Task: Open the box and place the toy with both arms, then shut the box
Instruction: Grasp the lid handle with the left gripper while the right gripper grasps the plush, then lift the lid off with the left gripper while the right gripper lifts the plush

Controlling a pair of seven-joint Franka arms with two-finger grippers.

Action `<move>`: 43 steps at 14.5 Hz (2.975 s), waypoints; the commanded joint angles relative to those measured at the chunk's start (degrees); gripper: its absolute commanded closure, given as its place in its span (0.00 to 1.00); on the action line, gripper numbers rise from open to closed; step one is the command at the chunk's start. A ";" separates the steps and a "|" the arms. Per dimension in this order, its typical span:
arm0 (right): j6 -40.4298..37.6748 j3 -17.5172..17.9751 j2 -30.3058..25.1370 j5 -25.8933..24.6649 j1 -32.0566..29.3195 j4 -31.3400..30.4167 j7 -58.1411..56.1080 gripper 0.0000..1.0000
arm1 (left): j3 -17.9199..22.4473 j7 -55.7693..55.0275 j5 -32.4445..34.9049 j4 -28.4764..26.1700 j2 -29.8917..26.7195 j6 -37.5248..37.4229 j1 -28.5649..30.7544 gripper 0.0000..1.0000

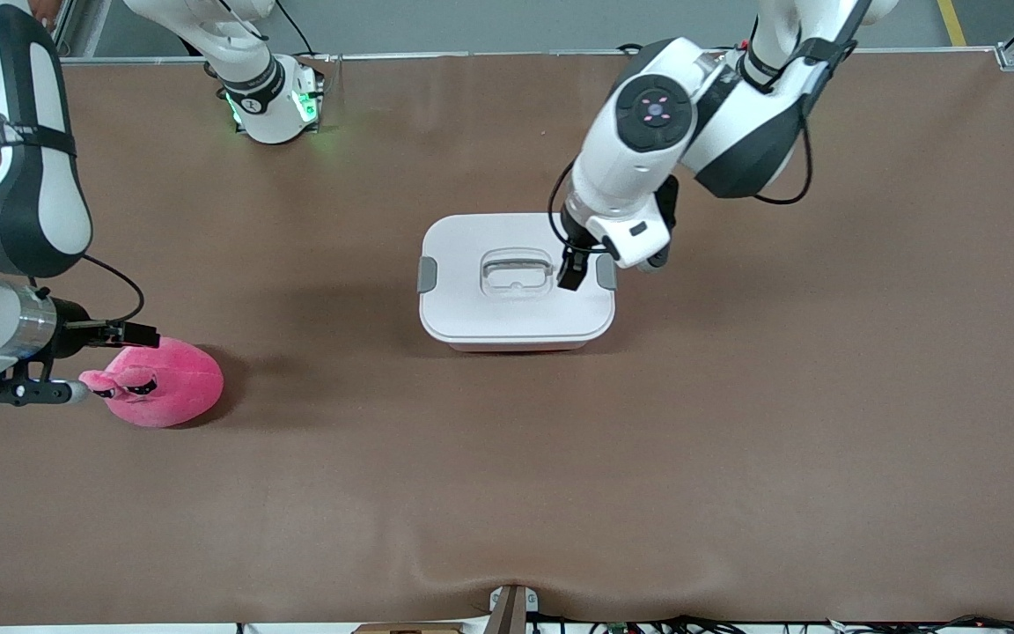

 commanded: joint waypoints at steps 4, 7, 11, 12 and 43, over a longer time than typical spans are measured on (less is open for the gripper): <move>3.08 0.33 4.46 -3.11 -0.88 0.88 -9.62 0.00 | 0.13 -14.15 8.74 0.26 4.24 3.19 -6.49 0.00; 8.18 0.33 6.30 -4.71 -1.05 0.70 -17.63 0.00 | 0.13 -18.64 8.74 0.25 6.35 5.39 -7.90 0.00; 10.04 0.33 8.06 -4.88 -1.05 0.61 -21.67 0.00 | 0.22 -21.01 10.92 0.25 8.64 7.68 -8.34 0.00; 10.04 0.33 8.50 -4.88 -1.05 0.35 -22.38 0.00 | 0.13 -22.50 12.68 0.43 9.43 8.38 -8.34 0.00; 4.06 0.68 5.79 -13.92 6.50 6.15 -48.03 1.00 | 0.22 -21.56 16.56 0.34 1.79 3.02 -3.17 1.00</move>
